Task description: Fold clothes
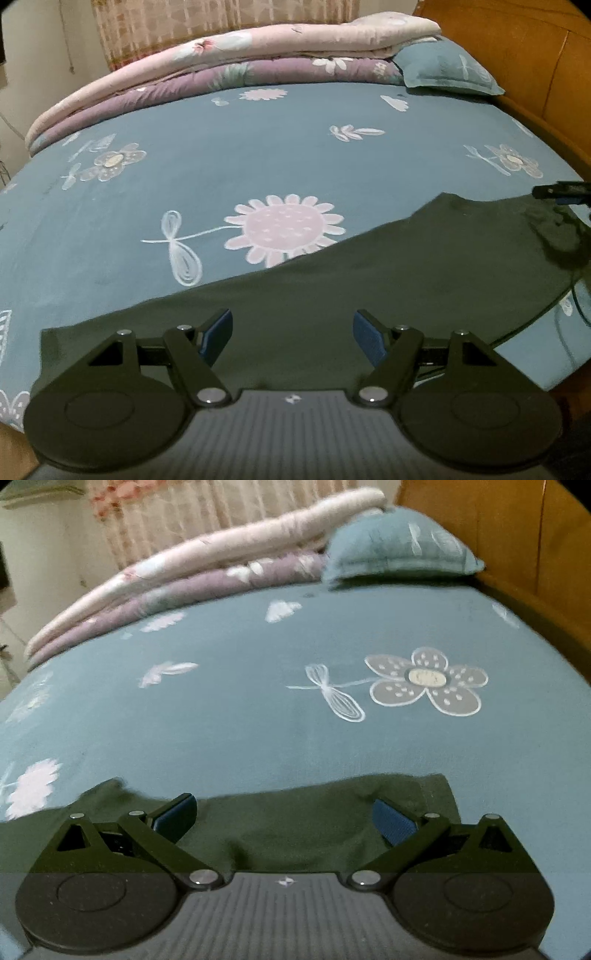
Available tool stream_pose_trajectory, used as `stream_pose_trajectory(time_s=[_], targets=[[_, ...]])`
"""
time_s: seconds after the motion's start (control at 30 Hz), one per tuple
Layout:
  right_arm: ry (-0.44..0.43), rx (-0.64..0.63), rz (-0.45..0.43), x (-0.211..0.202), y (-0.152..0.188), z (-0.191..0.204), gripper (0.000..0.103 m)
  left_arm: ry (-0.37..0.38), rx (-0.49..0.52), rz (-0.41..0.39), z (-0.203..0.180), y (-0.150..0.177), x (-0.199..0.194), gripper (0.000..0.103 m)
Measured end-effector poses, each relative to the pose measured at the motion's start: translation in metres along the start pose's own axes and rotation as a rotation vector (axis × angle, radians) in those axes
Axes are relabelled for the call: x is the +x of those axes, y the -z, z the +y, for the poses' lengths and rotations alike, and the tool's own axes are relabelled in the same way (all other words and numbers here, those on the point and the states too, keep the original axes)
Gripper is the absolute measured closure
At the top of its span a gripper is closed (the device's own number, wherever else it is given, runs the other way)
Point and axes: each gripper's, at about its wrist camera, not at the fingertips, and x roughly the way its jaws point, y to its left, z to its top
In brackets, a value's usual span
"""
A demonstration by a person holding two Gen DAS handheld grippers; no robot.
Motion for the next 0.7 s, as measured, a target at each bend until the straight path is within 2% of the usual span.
stream_pose_trajectory(time_s=[0.07,0.13,0.2,0.3,0.33,0.5,0.6,0.7], targets=[[-0.046,-0.006,0.014,-0.011,0.017,0.009,0.0,0.018,0.016,0.013,-0.008,-0.003,0.006,0.03],[-0.052,-0.044,0.055,-0.006,0.036,0.017,0.0,0.038,0.036,0.025,-0.017,-0.006,0.014,0.03],[-0.017,-0.108,0.103,0.002,0.053,0.025,0.0,0.052,0.057,0.033,-0.026,-0.008,0.019,0.03],[0.056,-0.278,0.112,-0.005,0.078,0.041,0.0,0.069,0.087,0.043,-0.037,-0.01,0.023,0.03],[0.059,-0.288,0.111,-0.01,0.083,0.041,0.0,0.074,0.097,0.046,-0.041,-0.01,0.024,0.03],[0.07,-0.276,0.115,-0.022,0.073,0.042,0.0,0.079,0.113,0.046,-0.048,-0.013,0.02,0.03],[0.049,-0.264,0.052,-0.018,0.059,0.045,0.0,0.079,0.125,0.051,-0.049,-0.014,0.024,0.029],[0.101,-0.261,0.038,-0.01,0.055,0.039,0.0,0.086,0.118,0.078,-0.048,-0.012,0.035,0.029]])
